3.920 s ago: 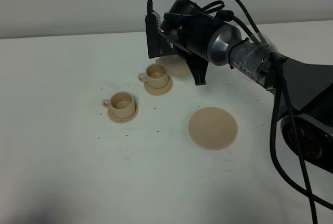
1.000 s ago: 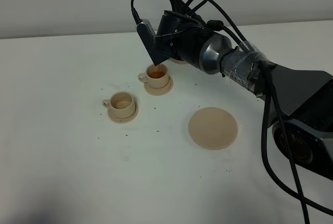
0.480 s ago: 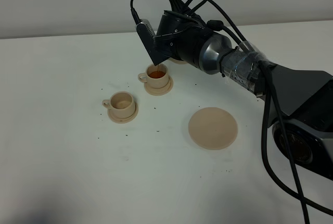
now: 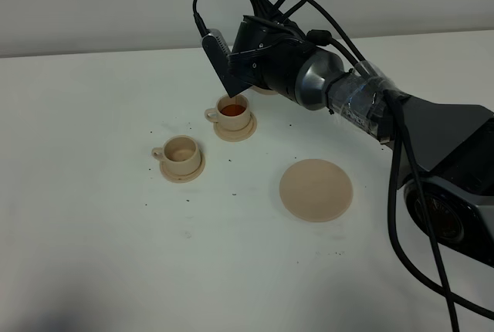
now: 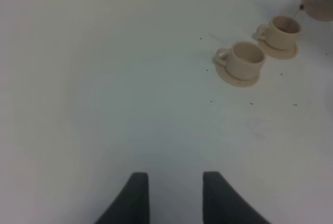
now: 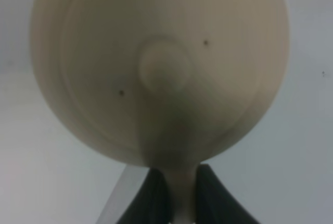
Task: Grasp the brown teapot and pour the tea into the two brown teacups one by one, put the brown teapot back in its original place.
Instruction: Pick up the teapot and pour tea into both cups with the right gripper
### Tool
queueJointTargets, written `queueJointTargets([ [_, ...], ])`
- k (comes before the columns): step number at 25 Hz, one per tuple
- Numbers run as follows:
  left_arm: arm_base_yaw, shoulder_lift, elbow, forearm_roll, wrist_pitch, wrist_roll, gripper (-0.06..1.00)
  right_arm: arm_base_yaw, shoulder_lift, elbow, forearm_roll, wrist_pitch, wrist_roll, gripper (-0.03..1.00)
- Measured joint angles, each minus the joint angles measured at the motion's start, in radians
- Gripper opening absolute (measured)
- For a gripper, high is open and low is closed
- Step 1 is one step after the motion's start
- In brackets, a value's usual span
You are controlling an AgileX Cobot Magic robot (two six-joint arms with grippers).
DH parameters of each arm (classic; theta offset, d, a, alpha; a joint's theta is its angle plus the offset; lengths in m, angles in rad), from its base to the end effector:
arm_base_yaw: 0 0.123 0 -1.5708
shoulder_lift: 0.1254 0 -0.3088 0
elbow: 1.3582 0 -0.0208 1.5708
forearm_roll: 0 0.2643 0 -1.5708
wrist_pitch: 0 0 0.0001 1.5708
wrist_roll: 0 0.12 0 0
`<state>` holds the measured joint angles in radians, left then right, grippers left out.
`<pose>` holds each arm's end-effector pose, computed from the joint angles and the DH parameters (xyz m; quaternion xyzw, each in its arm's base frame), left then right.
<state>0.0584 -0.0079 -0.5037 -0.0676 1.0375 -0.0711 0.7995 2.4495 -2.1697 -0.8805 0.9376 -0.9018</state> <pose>0.0088 -0.0065 0.2745 -0.0535 0.8418 -0.0372 0.5358 0.4590 0.3651 0.1845 -0.7764 0.4536 -0.4000 0.1775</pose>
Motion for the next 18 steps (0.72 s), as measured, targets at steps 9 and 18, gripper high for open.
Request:
queueJointTargets([
  [9, 0.000, 0.000, 0.000, 0.000, 0.000, 0.000, 0.28, 0.000, 0.000, 0.000, 0.000, -0.001, -0.015, 0.11],
  [18, 0.000, 0.000, 0.000, 0.000, 0.000, 0.000, 0.28, 0.000, 0.000, 0.000, -0.005, -0.003, -0.019, 0.11],
])
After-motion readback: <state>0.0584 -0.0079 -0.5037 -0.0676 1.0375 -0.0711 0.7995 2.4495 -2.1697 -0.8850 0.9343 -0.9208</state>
